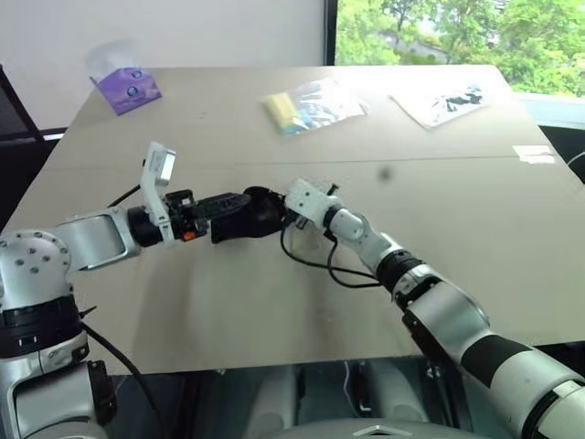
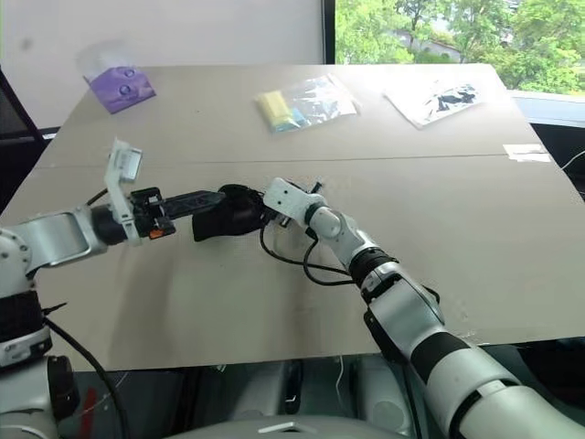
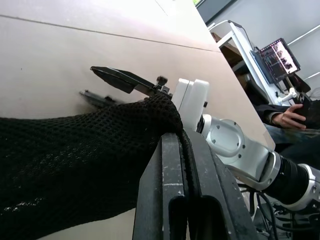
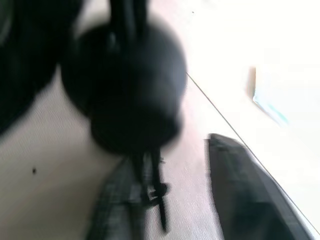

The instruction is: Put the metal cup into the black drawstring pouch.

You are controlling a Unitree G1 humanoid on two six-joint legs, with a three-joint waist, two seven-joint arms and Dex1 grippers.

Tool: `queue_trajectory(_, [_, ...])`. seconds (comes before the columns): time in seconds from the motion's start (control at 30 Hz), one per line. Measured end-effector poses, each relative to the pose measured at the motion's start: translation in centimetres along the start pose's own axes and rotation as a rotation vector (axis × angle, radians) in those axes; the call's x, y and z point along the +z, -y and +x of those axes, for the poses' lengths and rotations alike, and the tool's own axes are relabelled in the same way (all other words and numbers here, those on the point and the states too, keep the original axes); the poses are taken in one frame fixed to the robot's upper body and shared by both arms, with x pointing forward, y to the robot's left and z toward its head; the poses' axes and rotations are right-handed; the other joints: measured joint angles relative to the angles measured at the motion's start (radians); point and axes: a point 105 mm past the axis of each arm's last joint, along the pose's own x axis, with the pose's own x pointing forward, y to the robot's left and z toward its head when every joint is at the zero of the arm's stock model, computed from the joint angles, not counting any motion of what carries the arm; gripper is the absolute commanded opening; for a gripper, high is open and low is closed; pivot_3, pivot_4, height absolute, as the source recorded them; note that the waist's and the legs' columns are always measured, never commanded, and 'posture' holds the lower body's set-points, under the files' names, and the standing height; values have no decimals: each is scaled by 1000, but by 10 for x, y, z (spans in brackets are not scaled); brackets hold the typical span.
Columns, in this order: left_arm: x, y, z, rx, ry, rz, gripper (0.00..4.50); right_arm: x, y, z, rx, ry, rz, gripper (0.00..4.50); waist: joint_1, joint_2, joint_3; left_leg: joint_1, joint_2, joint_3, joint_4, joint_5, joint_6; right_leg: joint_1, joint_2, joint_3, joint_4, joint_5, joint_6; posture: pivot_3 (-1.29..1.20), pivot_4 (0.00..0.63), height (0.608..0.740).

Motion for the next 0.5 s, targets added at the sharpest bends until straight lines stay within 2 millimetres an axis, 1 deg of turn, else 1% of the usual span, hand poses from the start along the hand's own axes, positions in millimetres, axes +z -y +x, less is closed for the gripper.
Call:
queue_trajectory(0.13, [-8, 0, -2, 19, -4, 2, 0, -6, 18, -6, -53, 4, -3, 27, 1, 0, 0, 0, 0, 0, 0, 0, 0, 0, 0, 0, 0, 0, 0, 0, 150, 740])
queue_trajectory(0.17, [-8, 2, -1, 21, 7, 16, 0, -7, 25, -8, -67, 7, -11, 27, 3, 0, 0, 0, 0, 0, 0, 0, 0, 0, 0, 0, 0, 0, 0, 0, 150, 740])
queue_trajectory(0.23, [-6, 4, 0, 20, 32, 30, 0, -7, 31, -10, -80, 17, -23, 27, 4, 0, 0, 0, 0, 0, 0, 0, 0, 0, 0, 0, 0, 0, 0, 0, 150, 740])
queue_trajectory(0.33, [-2, 6, 5, 23, 114, 85, 0, -1, 53, -18, -120, 54, -66, 27, 4, 0, 0, 0, 0, 1, 0, 0, 0, 0, 0, 1, 0, 0, 0, 0, 150, 740])
queue_trajectory(0.37, [0, 7, 6, 19, 135, 98, 263, 1, 63, -23, -140, 71, -84, 5, 5, 0, 0, 0, 0, 0, 0, 0, 0, 0, 0, 1, 0, 0, 0, 0, 150, 740])
queue_trajectory(0.43, [0, 10, 9, -17, 149, 115, 774, 5, 77, -33, -161, 98, -118, 0, 6, 0, 0, 0, 0, 0, 0, 0, 0, 0, 0, 0, 0, 0, 0, 0, 150, 740])
queue_trajectory(0.5, [-6, 18, 16, -65, 122, 174, 1633, 12, 93, -49, -180, 118, -170, 0, 8, 0, 0, -1, 0, 1, 0, 0, 0, 0, 0, 1, -1, 0, 0, 0, 150, 740])
